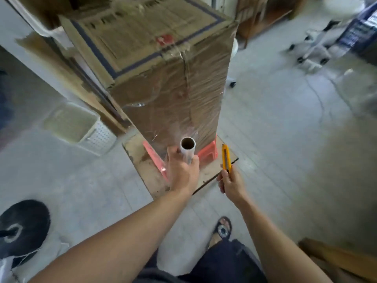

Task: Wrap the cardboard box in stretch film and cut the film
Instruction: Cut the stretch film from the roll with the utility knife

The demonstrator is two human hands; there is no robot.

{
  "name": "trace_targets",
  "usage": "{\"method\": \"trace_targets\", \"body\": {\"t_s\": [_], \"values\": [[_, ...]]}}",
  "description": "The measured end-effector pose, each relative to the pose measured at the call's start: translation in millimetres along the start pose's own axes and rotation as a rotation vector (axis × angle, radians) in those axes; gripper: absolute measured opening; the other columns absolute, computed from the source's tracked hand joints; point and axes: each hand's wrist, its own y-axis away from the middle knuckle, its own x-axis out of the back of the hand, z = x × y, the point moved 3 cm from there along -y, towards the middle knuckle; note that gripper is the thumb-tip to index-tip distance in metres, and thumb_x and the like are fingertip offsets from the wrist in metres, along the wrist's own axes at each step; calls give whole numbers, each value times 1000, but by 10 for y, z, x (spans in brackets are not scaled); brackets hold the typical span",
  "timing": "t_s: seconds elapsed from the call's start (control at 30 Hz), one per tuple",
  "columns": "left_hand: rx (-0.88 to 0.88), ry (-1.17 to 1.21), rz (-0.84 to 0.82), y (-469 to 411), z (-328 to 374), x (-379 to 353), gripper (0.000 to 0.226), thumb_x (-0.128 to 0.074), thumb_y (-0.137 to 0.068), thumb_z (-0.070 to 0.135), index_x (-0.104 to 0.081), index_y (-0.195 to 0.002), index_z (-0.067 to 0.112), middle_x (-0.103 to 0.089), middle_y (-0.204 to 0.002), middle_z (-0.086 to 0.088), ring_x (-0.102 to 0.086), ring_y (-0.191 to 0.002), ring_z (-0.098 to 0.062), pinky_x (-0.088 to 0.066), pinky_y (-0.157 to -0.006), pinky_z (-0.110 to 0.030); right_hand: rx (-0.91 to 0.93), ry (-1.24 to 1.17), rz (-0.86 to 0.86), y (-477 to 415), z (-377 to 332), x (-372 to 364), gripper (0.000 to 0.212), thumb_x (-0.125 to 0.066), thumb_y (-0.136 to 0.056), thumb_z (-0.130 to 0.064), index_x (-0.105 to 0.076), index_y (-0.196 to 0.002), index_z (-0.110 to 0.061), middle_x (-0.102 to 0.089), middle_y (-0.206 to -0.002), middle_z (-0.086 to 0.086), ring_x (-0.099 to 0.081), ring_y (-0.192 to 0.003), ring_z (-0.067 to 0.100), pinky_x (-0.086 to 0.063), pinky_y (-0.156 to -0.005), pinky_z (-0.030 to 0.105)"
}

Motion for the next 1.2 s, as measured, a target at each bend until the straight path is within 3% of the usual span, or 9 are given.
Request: {"method": "trace_targets", "body": {"t_s": [0.2, 0.33, 0.43, 0.57, 0.63, 0.73, 0.93, 1.07, 1.2], "values": [[-310, -72, -246, -53, -199, 315, 30, -65, -82, 46, -49, -95, 23, -65, -88, 5, -63, -84, -18, -50, -72, -34, 96, -234, 141, 739, -409, -480, 21, -50, -100, -24, -55, -83, -12, -54, -60, 11, -44, -41, 20, -33, -37, 27], [-450, -106, -373, -102, -245, 497, 30, -66, -81, 51, -50, -93, 28, -64, -82, 13, -63, -76, -10, -51, -64, -31, 224, -408, 250, 1132, -799, -795, 28, -50, -101, -33, -58, -88, -10, -56, -64, 16, -46, -41, 22, -37, -37, 27], [-541, -110, -406, -135, -197, 636, 26, -58, -81, 58, -52, -88, 33, -62, -79, 15, -60, -72, -4, -48, -61, -25, 288, -433, 329, 1293, -1102, -925, 37, -70, -86, -48, -57, -95, -14, -53, -70, 11, -52, -51, 19, -45, -44, 30], [-592, -121, -536, -125, -239, 751, 10, -65, -84, 42, -57, -82, 36, -62, -68, 21, -62, -67, 4, -43, -55, -14, 341, -271, 465, 1355, -1351, -1006, 40, -89, -67, -30, -61, -94, -24, -60, -73, -5, -61, -64, 11, -53, -55, 29], [-587, -93, -628, -122, -229, 836, 12, -73, -84, 34, -63, -88, 39, -66, -79, 24, -65, -80, 2, -43, -62, -7, 357, -212, 507, 1352, -1436, -1002, 36, -89, -67, -23, -62, -89, -27, -64, -72, -5, -64, -65, 13, -56, -59, 36], [-600, -234, -793, -153, -144, 986, 24, -72, -86, 29, -67, -109, 26, -71, -109, 9, -67, -97, -10, -55, -82, -25, 392, -162, 505, 1380, -1488, -954, 33, -88, -65, -24, -62, -85, -28, -65, -70, -5, -64, -63, 15, -57, -62, 44], [-1410, -506, -481, -156, 539, 1572, 31, -69, -85, 37, -61, -111, 22, -63, -105, 3, -62, -94, -13, -51, -75, -26, 409, -247, 473, 1499, -1533, -985, 30, -85, -62, -30, -67, -86, -29, -63, -61, -9, -58, -46, 14, -49, -47, 33], [-1328, -711, -715, -129, 708, 1378, 44, -66, -86, 44, -55, -119, 17, -61, -116, -2, -60, -105, -21, -52, -88, -38, 385, -274, 527, 1503, -1501, -1034, 27, -82, -63, -14, -68, -83, -26, -62, -61, -5, -57, -47, 16, -48, -47, 33], [-1292, -802, -898, -160, 745, 1073, 30, -71, -83, 39, -57, -98, 18, -67, -98, -2, -64, -86, -22, -53, -75, -35, 334, -350, 608, 1517, -1383, -1128, 33, -79, -62, -6, -61, -86, -20, -62, -67, 3, -58, -49, 21, -49, -46, 35]]}}
